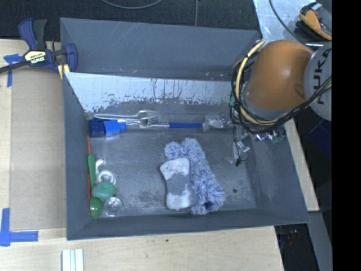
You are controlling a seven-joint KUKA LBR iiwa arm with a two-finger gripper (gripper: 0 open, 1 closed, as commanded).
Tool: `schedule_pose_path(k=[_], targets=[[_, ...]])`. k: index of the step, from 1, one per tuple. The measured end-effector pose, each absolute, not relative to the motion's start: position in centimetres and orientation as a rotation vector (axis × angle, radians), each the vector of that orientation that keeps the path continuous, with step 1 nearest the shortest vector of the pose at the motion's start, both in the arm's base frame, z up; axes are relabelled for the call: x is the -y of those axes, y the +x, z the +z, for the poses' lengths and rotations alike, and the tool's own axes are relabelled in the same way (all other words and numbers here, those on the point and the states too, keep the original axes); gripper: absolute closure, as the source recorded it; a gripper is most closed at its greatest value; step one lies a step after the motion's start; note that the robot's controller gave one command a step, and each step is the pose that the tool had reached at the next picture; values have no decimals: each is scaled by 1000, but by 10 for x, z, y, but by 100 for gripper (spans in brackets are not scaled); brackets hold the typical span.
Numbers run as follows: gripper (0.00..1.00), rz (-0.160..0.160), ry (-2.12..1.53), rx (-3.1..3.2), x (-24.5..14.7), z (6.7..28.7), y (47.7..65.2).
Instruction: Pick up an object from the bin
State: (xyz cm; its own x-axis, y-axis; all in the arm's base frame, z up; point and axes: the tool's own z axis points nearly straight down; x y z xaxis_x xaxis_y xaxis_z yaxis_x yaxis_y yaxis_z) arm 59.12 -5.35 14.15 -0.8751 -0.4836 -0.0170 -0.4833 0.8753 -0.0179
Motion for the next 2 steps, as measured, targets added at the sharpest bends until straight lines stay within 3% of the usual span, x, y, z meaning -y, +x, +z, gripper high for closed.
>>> schedule_pose_path(k=[1, 2], targets=[[0, -6, -983, -2968, -54, 90, 602], [0, -3, -1013, -2949, -50, 89, 582]])
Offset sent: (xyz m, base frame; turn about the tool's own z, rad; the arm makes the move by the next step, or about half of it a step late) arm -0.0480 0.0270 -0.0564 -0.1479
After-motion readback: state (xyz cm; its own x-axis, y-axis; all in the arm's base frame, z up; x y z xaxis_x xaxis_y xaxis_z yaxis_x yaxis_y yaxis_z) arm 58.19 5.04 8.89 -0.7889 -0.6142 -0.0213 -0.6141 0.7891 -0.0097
